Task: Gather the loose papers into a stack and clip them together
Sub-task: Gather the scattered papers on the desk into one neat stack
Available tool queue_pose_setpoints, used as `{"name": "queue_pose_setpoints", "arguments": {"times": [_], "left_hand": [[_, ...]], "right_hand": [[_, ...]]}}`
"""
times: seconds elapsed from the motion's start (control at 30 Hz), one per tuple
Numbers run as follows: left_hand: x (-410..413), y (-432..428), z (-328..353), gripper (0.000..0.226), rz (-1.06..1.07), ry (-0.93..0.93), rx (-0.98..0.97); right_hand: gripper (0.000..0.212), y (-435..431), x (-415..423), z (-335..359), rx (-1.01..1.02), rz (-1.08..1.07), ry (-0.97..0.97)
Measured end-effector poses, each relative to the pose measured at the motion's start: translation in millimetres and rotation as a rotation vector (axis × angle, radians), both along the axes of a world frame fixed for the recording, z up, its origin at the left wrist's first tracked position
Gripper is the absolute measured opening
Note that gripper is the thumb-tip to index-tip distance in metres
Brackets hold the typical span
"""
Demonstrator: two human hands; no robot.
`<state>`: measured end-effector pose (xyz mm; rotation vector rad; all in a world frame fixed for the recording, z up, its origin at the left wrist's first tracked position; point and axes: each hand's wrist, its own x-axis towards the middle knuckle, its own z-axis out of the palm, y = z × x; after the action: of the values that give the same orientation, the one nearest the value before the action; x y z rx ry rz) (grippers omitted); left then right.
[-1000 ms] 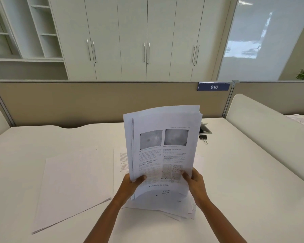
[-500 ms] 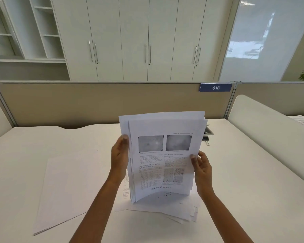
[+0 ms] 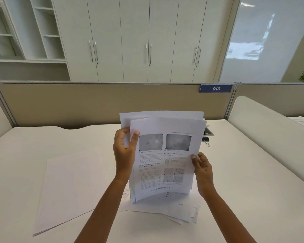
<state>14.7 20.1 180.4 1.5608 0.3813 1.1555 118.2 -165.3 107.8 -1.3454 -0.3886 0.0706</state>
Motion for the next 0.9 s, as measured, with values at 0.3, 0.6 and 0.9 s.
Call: {"name": "queue_pose_setpoints", "arguments": {"times": [0.3, 0.6, 0.9], "left_hand": [[5, -1, 8, 0.006, 0.098, -0.121, -0.083], [8, 3, -10, 0.033, -0.060, -0.035, -0.121], [0, 24, -15, 0.054, -0.352, 0.040, -0.075]], "right_hand": [[0.021, 0, -2, 5, -0.018, 0.090, 0.026], [0.015, 3, -4, 5, -0.073, 0.028, 0.025], [0.067, 5, -3, 11, -0.173, 0.180, -0.022]]}}
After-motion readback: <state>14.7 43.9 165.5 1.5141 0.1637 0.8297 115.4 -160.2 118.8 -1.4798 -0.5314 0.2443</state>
